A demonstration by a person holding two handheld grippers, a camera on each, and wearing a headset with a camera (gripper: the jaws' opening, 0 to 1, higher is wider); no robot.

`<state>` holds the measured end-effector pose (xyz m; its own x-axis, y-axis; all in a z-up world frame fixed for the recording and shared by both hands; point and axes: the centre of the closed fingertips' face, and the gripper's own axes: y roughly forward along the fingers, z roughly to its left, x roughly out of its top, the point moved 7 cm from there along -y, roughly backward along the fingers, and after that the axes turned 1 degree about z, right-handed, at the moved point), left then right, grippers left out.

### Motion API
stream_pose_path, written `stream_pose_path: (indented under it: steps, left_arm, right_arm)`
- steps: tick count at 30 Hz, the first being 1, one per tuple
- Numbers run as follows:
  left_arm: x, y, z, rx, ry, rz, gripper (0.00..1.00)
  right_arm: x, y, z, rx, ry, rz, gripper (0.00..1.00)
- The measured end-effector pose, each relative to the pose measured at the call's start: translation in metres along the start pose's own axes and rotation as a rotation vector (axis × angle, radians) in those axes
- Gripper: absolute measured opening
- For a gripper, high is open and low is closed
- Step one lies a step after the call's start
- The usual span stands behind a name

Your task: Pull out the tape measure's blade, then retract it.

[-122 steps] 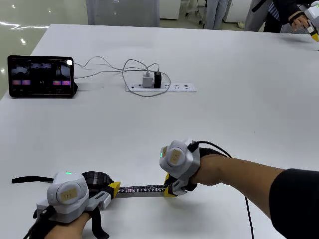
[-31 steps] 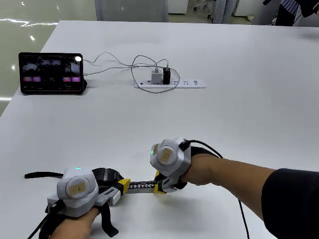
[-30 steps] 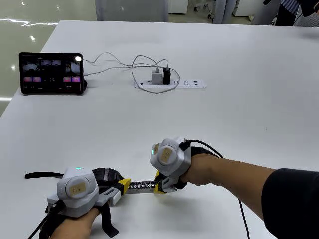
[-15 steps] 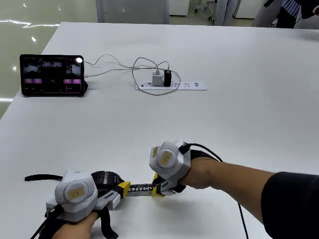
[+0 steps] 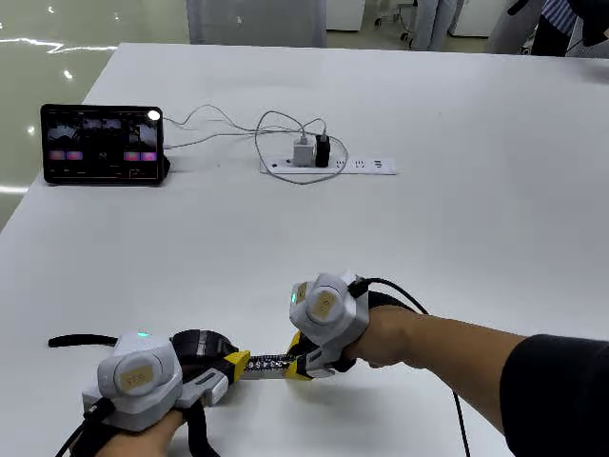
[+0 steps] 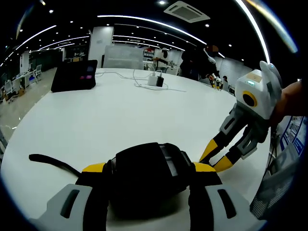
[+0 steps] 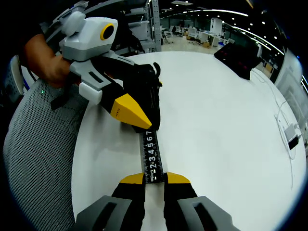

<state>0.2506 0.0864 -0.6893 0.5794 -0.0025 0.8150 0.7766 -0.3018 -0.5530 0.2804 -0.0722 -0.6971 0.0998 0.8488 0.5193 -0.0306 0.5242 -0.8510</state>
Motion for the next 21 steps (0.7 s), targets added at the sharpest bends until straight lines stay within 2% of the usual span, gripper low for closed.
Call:
stream_pose_path:
  steps: [10,17,21]
  left_arm:
    - [0.0,0.0,0.0,0.0,-0.007,-0.001,0.64]
    - [0.0,0.0,0.001,0.0,-0.01,-0.002,0.64]
    - [0.001,0.001,0.001,0.001,-0.013,0.001,0.64]
  right_arm:
    - [0.009,0.007,0.001,-0.002,0.005,-0.013,0.11]
    - [0.012,0.009,0.002,0.003,-0.018,-0.016,0.11]
    - [0.014,0.011,0.001,0.006,0.006,-0.024,0.11]
